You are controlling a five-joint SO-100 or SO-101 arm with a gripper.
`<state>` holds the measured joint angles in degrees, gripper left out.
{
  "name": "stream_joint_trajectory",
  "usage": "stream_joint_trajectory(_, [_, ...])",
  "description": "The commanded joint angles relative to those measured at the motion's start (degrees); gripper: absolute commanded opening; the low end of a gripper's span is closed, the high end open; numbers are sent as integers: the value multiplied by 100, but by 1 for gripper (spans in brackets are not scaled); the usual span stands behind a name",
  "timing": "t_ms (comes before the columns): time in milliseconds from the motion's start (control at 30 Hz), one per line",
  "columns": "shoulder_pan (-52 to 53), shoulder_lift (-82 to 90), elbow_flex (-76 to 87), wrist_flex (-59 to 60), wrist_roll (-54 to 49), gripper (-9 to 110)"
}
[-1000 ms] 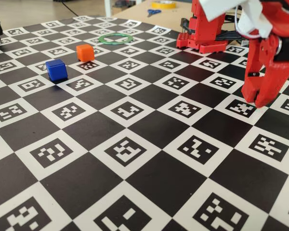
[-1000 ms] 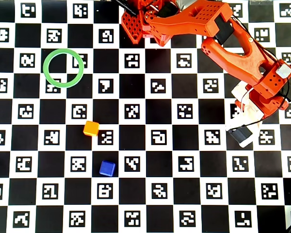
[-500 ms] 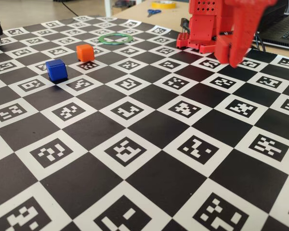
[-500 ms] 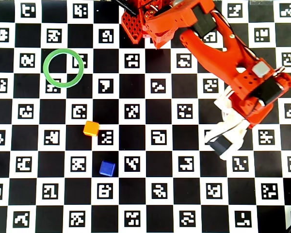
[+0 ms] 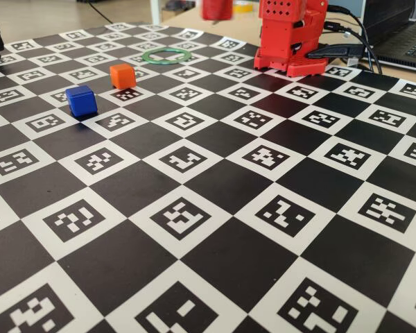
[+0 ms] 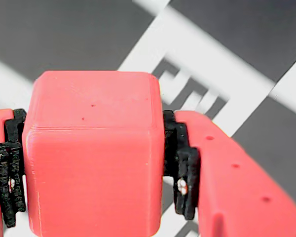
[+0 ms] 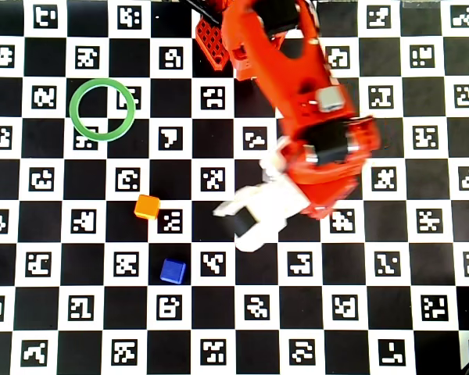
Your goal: Grab the red cube then put it in the green circle then put the blue cube on top and finally the orange cube on top
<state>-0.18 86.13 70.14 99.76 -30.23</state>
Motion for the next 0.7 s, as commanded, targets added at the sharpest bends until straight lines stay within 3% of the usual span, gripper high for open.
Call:
stream_joint_trajectory(0, [1099,659,-35,439,-483,5])
stream_joint_trajectory(667, [4790,809,712,-70,-2514,5])
